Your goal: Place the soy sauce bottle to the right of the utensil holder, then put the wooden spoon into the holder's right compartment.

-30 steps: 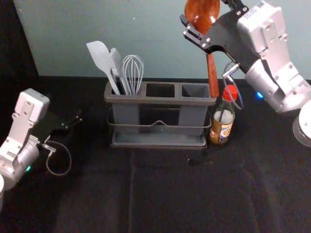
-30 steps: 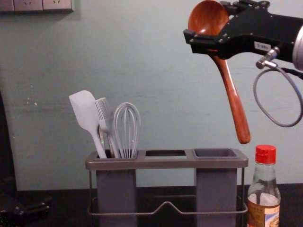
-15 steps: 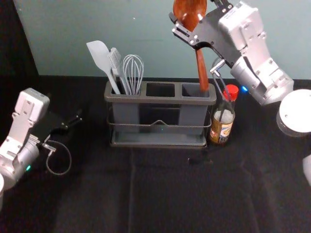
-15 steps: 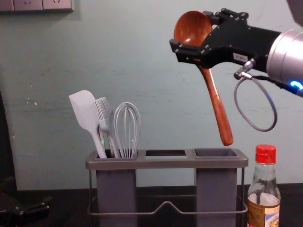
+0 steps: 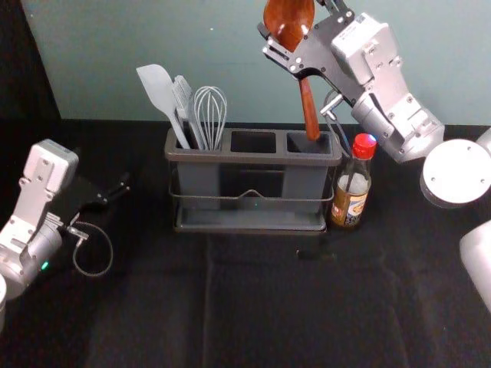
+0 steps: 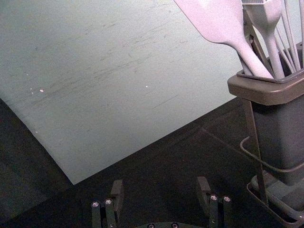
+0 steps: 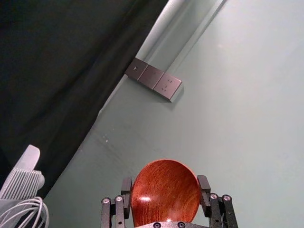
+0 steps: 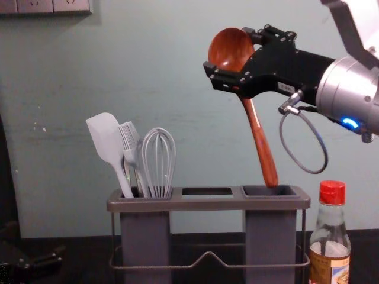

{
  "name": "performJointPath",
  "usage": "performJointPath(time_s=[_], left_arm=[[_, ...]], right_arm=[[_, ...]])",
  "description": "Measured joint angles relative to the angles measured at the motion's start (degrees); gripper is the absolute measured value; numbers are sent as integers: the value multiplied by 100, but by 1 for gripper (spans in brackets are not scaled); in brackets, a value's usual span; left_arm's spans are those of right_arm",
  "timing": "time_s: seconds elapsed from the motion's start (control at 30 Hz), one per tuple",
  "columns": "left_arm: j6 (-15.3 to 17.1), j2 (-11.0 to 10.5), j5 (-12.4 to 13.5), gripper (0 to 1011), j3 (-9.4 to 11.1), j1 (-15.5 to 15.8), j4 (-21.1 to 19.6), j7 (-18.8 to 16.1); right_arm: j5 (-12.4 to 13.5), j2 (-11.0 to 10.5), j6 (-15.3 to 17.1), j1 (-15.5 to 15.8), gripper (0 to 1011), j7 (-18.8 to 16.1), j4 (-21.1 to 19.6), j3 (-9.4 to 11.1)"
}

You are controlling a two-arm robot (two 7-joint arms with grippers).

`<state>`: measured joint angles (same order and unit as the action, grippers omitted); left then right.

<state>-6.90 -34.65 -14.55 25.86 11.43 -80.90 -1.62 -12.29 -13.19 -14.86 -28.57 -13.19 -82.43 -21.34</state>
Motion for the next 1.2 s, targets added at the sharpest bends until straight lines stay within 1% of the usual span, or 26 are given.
performJointPath(time_s=[0.07,0.27,0.43,0.6,0.73,0.9,0.93,1.03,1.07,1.13,1.17,1.2], left_arm=[[0,0,0,1005,0,0,0,0],[0,0,0,1005,0,0,0,0],[0,0,0,1005,0,0,0,0],[0,0,0,1005,0,0,0,0],[0,0,0,1005,0,0,0,0],[0,0,0,1005,0,0,0,0],[0,0,0,1005,0,0,0,0],[0,0,0,1005,0,0,0,0],[0,0,0,1005,0,0,0,0],[0,0,0,1005,0,0,0,0],[0,0,0,1005,0,0,0,0],[0,0,0,1005,0,0,0,0]], right_arm=[[7,30,-102,-39,840,12,131,-20],[12,75,-168,-59,839,49,255,-28],[44,74,-168,58,839,78,180,0],[69,27,-181,212,840,85,61,36],[136,5,-358,324,840,87,76,65],[162,0,-716,430,840,137,240,103],[162,0,-716,430,840,137,240,103],[117,19,-948,442,840,191,403,115],[117,19,-948,442,840,191,403,115],[17,44,-1165,427,840,260,553,113],[17,44,-1165,427,840,260,553,113],[-29,61,-1255,413,840,290,621,111]])
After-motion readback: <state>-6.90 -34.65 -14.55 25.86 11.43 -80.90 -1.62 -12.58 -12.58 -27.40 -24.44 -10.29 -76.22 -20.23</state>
